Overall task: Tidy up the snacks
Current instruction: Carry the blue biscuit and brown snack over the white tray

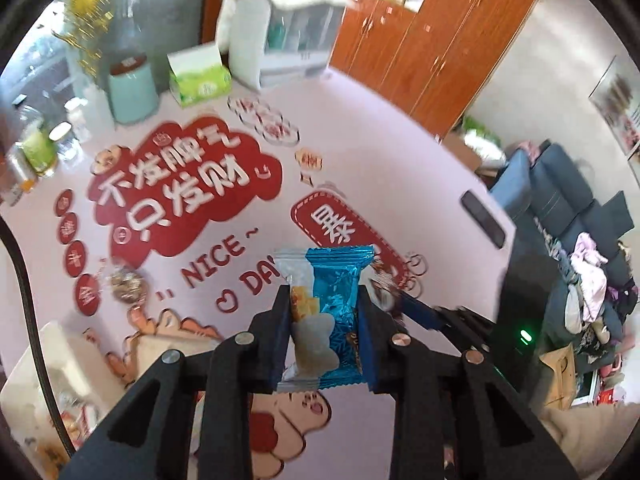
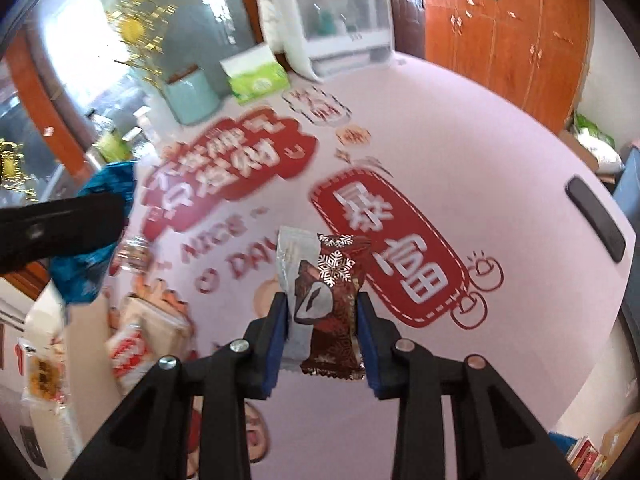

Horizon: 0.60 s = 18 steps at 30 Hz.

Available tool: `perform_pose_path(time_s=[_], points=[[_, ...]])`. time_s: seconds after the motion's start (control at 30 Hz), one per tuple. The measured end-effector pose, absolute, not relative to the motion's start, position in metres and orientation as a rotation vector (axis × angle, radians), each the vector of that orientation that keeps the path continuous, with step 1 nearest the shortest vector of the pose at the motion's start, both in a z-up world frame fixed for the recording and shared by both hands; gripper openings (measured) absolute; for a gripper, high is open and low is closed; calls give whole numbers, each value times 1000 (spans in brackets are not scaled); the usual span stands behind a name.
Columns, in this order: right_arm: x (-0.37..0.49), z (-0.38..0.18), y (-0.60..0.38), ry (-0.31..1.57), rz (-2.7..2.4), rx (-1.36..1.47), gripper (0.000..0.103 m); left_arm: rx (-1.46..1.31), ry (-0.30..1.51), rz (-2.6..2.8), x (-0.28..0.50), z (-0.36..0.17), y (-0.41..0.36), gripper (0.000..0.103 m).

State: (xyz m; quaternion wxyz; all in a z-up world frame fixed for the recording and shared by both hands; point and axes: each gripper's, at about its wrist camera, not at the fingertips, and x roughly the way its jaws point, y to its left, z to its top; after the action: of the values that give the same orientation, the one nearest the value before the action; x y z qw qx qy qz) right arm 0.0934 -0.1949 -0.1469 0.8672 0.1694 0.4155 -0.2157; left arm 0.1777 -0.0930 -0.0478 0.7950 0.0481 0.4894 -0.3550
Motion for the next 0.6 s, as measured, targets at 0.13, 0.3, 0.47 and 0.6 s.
perform_pose_path(time_s=[0.13, 0.3, 0.47, 0.6], points=[[94, -119, -163, 826, -399, 319, 33, 91, 964, -716, 143, -13, -36, 28], [94, -88, -106, 774, -305, 246, 33, 95, 910, -568, 111, 0, 39, 28], [95, -61, -52, 722, -188, 181, 33, 60, 908, -376, 93, -7, 124, 28], [99, -42, -10, 707, -81, 151, 33, 5, 930, -258, 83, -22, 184, 28]])
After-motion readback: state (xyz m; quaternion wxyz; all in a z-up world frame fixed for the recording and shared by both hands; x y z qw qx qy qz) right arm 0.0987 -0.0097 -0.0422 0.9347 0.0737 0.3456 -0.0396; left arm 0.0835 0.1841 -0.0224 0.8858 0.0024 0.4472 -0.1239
